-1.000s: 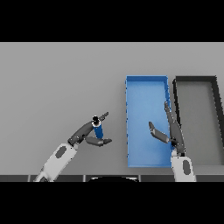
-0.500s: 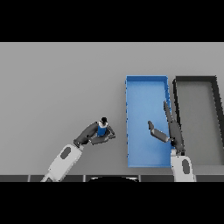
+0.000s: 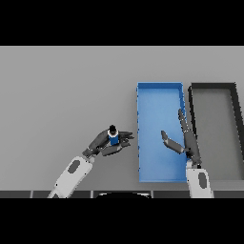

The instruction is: Pick up the blue pipe and place it into the blue bin.

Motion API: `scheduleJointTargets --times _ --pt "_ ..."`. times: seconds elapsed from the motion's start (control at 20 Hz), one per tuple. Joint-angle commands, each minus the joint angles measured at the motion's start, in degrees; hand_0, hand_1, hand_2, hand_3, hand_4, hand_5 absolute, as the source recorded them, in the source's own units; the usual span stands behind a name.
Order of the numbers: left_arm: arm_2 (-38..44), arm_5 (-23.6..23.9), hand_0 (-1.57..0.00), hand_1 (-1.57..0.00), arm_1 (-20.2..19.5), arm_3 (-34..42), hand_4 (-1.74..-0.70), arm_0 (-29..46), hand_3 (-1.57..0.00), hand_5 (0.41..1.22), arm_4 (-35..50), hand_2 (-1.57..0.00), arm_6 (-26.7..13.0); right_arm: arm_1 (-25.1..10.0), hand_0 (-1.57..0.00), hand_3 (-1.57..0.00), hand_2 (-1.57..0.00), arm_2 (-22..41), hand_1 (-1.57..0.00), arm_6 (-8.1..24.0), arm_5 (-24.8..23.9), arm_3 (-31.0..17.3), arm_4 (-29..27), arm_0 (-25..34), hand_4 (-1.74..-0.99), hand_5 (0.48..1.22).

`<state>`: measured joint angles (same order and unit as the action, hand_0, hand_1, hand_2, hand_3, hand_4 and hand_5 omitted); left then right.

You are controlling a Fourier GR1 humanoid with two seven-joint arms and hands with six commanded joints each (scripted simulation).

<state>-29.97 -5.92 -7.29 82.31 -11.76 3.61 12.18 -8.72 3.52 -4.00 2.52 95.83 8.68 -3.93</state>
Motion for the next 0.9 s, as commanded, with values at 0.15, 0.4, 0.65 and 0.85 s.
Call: scheduleJointTargets --times 0.15,0.4,0.65,0.85 --pt "-0.2 -1.5 -1.55 -1.55 0.4 4.7 -1.47 -1.7 -1.55 1.214 0.7 -1.56 -3.3 0.1 0.0 0.0 0.0 0.8 0.0 -1.0 -0.5 0.6 1.5 -0.8 -1.194 0.642" --pt "-0.2 -3.2 -1.56 -1.56 0.8 7.8 -1.47 -3.7 -1.57 1.219 0.6 -1.57 -7.3 -0.4 0.0 0.0 0.0 0.2 0.0 -1.9 -0.7 -0.9 1.8 -0.3 -1.158 0.643" --pt "0.0 -3.6 -1.57 -1.57 1.6 7.2 -1.47 -2.8 -1.57 1.22 -1.2 -1.57 -7.7 5.3 0.0 0.0 0.0 2.8 0.0 -4.4 -7.8 5.0 6.9 -9.8 -1.139 0.643" --pt "1.0 -4.8 -1.57 -1.57 1.6 7.4 -1.47 -3.1 -1.57 1.22 -1.1 -1.57 -7.3 17.0 0.0 0.0 0.0 9.0 0.0 -6.7 -20.1 13.5 16.5 -28.1 -1.191 0.642"
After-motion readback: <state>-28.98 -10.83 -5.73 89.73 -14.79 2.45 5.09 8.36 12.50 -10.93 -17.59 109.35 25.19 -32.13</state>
